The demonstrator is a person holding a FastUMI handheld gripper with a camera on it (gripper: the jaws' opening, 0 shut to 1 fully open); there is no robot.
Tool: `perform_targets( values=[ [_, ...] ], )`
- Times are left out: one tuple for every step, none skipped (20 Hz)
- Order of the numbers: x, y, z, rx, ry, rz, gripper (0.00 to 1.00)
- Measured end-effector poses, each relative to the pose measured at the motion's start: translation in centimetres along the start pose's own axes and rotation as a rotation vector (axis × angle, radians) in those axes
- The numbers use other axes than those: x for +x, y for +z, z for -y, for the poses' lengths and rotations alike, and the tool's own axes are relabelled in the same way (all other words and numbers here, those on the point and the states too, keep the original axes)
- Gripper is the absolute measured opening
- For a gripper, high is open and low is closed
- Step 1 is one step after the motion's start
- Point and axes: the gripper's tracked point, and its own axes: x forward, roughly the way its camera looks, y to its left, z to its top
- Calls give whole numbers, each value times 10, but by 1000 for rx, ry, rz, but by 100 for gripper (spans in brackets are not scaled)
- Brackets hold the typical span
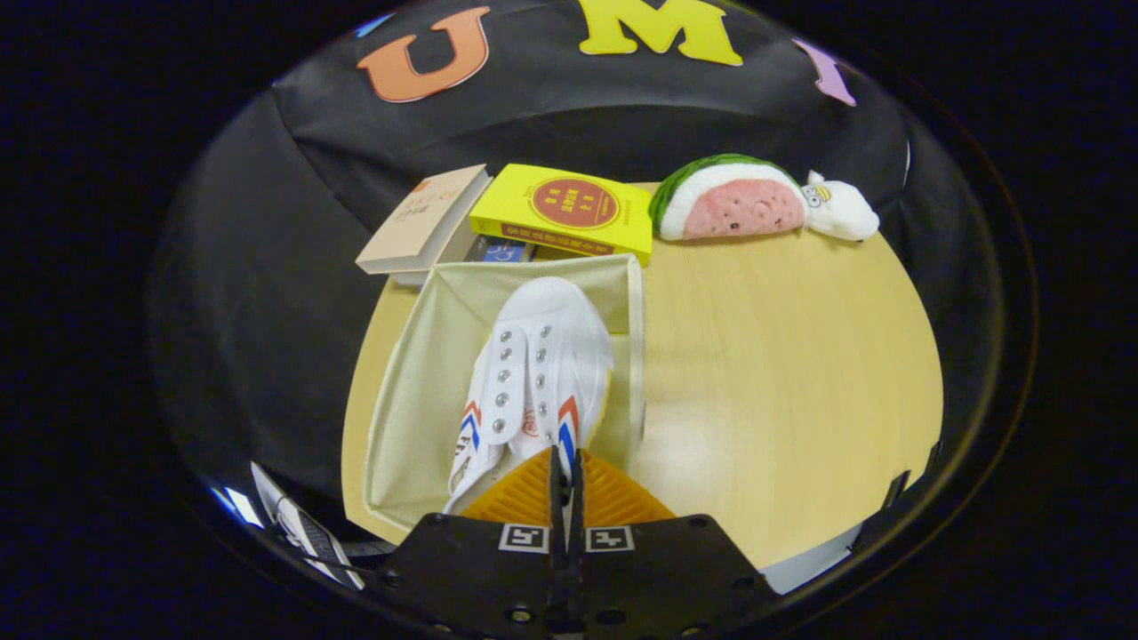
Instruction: Open the storage box then place both shoes into the box .Put the left shoe in first, then the right shoe, with the right side of both shoes facing outward in a uniform manner.
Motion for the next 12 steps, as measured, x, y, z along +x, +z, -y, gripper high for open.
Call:
perform_targets(
  values=[
    [1, -1, -2, 16, 16, 2, 1],
    [0, 0, -12, 46, 65, 12, 8],
    [1, 5, -15, 67, 88, 35, 12],
    [-9, 8, -20, 65, 122, 55, 22],
    [-15, 7, -21, 52, 124, 63, 33],
    [-22, 3, -18, 43, 121, 65, 53],
    [-28, 0, -18, 41, 128, 70, 58],
    [-35, -1, -16, 42, 123, 82, 74],
    [-43, -1, -11, 38, 114, 95, 77],
    [-52, -2, -7, 31, 104, 113, 84],
    [-63, 1, -2, 28, 93, 138, 89],
    [-75, 5, 2, 26, 87, 172, 93]
  ],
)
